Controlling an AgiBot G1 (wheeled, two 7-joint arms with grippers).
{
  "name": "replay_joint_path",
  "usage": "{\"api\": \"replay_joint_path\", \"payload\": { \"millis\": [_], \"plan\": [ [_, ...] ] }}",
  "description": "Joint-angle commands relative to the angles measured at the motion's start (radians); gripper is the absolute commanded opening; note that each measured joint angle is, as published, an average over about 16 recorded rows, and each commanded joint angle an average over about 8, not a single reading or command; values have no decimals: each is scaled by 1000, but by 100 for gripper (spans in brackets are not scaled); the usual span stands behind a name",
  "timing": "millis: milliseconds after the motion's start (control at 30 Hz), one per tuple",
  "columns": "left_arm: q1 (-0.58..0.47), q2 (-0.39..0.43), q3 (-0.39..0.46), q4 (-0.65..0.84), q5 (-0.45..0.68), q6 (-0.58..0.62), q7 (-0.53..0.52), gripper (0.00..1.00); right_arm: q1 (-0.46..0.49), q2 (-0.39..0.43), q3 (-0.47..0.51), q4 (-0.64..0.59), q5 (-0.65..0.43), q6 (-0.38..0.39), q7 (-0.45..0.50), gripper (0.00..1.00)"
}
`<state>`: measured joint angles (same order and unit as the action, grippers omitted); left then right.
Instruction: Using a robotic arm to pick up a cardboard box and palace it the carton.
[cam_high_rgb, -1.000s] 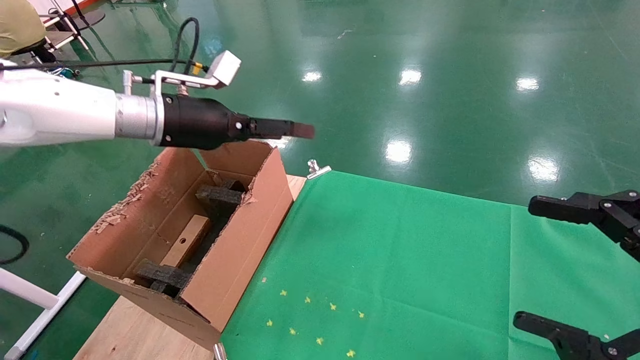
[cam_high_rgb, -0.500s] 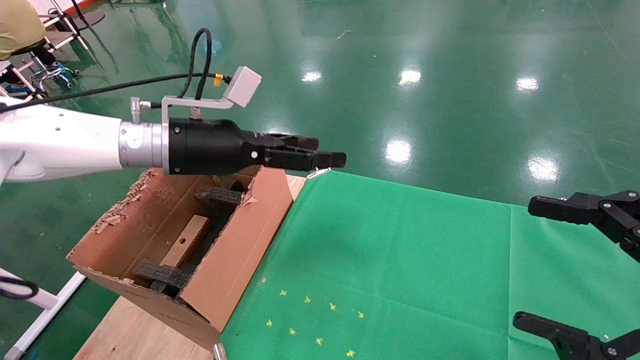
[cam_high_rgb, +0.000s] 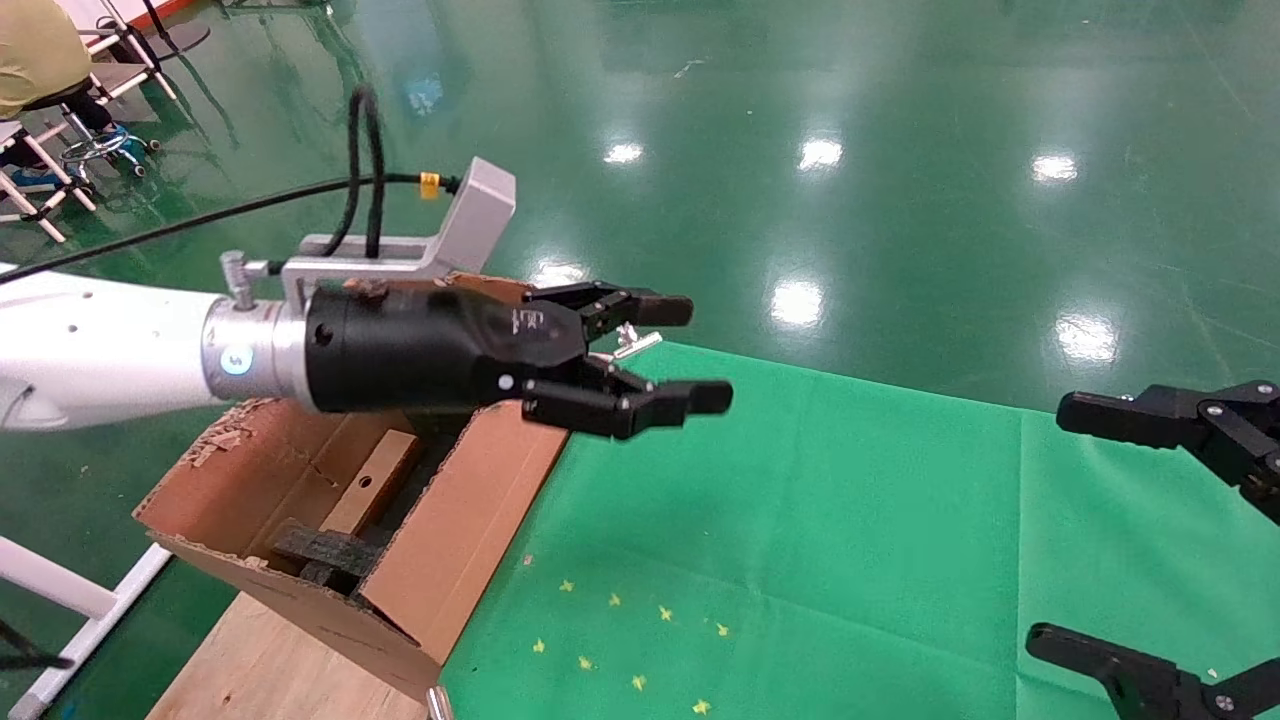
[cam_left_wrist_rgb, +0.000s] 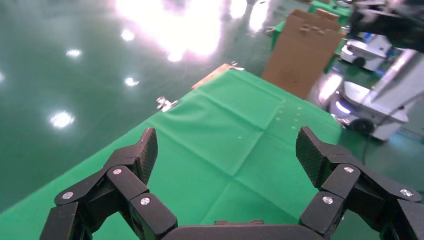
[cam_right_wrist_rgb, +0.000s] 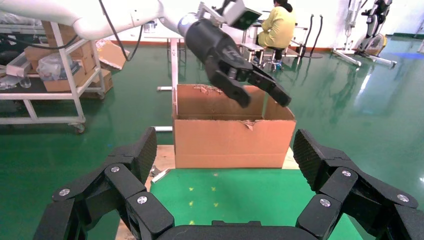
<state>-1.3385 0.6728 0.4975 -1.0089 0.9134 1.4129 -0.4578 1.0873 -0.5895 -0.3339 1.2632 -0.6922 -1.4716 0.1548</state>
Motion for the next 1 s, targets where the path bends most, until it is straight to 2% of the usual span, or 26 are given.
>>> {"api": "replay_joint_path", "payload": {
  "millis": [33,600,800,1000],
  "plan": [
    [28,-7,-23,-30,-20,9,29,100,0,0,0,0,0,0,0,100],
    [258,-60,-213,-269,-178,81,263,100,0,0,0,0,0,0,0,100],
    [292,-68,-240,-304,-203,92,288,100,0,0,0,0,0,1,0,100],
    [283,-66,-234,-294,-199,90,281,100,0,0,0,0,0,1,0,100]
  ]
}}
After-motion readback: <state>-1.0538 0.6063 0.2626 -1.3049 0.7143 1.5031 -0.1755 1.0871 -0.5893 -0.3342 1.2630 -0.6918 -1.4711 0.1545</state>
